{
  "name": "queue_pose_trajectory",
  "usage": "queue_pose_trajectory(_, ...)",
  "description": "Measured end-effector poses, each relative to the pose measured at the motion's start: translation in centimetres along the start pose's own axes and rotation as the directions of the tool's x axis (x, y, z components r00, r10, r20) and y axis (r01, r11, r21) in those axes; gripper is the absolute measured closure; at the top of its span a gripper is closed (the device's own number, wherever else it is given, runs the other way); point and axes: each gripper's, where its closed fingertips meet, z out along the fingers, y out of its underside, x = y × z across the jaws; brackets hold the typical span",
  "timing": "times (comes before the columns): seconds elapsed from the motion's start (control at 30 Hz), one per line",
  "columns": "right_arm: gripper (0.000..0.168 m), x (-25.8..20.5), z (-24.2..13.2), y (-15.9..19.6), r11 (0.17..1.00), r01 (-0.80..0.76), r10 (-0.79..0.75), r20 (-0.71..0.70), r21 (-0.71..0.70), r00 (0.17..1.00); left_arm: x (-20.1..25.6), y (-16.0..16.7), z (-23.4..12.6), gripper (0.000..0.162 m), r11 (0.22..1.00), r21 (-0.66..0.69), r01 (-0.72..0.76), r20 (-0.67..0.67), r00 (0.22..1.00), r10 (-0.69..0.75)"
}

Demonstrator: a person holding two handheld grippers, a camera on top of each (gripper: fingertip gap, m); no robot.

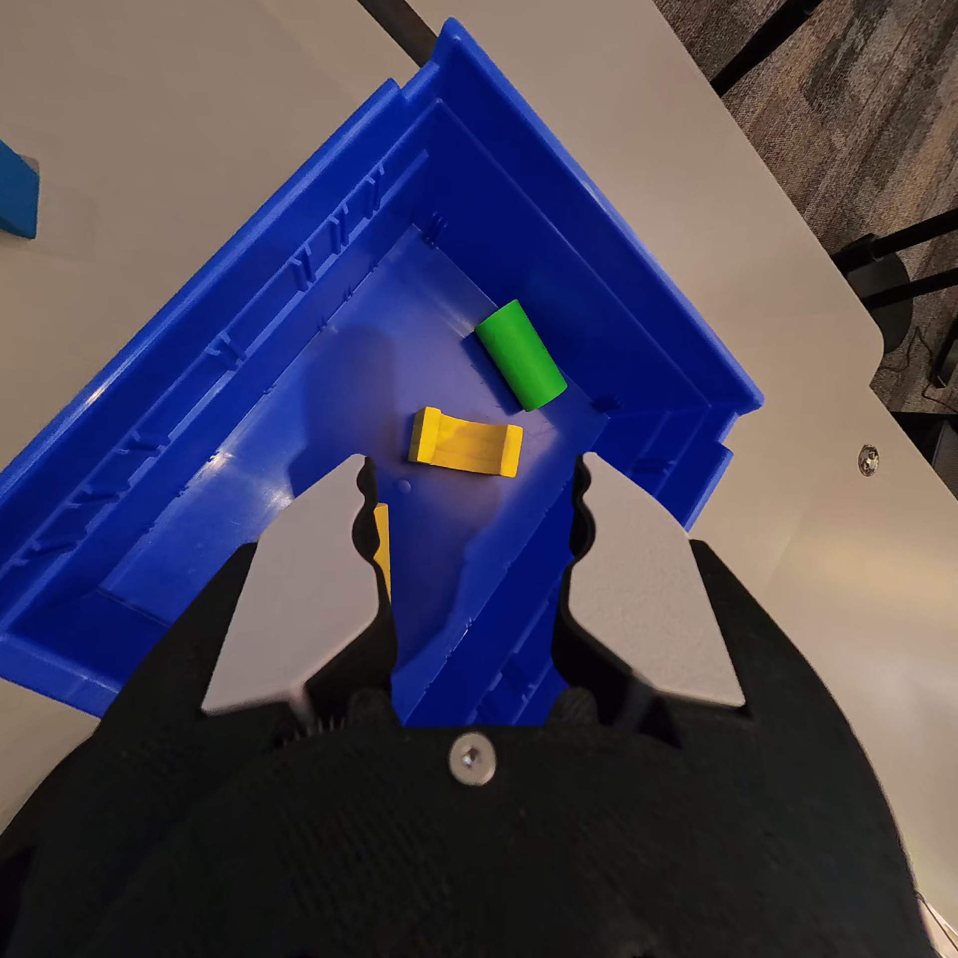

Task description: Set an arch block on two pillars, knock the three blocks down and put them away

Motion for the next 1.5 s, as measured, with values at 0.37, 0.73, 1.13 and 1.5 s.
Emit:
queue_pose_trajectory(0.37,0.095,0.0,-2.4,-2.6,0.992,-0.053,0.056,-0.017,0.117,0.998,1.9,-0.8,-5.7,0.129,0.950,0.292,-0.114,-0.035,0.991,0.130)
queue_pose_trajectory(0.73,0.095,-15.4,-11.0,-17.2,0.748,-0.413,-0.017,0.637,0.520,0.771,13.7,-2.5,-20.4,0.130,0.617,0.715,-0.327,0.047,0.904,0.425)
queue_pose_trajectory(1.13,0.143,-28.5,-13.4,-20.7,0.655,-0.720,-0.137,0.973,0.229,0.185,27.3,-3.4,-22.2,0.130,0.353,0.827,-0.438,0.141,0.769,0.624)
queue_pose_trajectory(1.5,0.152,-26.8,1.0,-19.6,0.793,-0.322,0.006,0.521,0.517,0.853,7.0,-4.0,-16.3,0.117,0.696,0.672,-0.254,0.243,0.963,0.116)
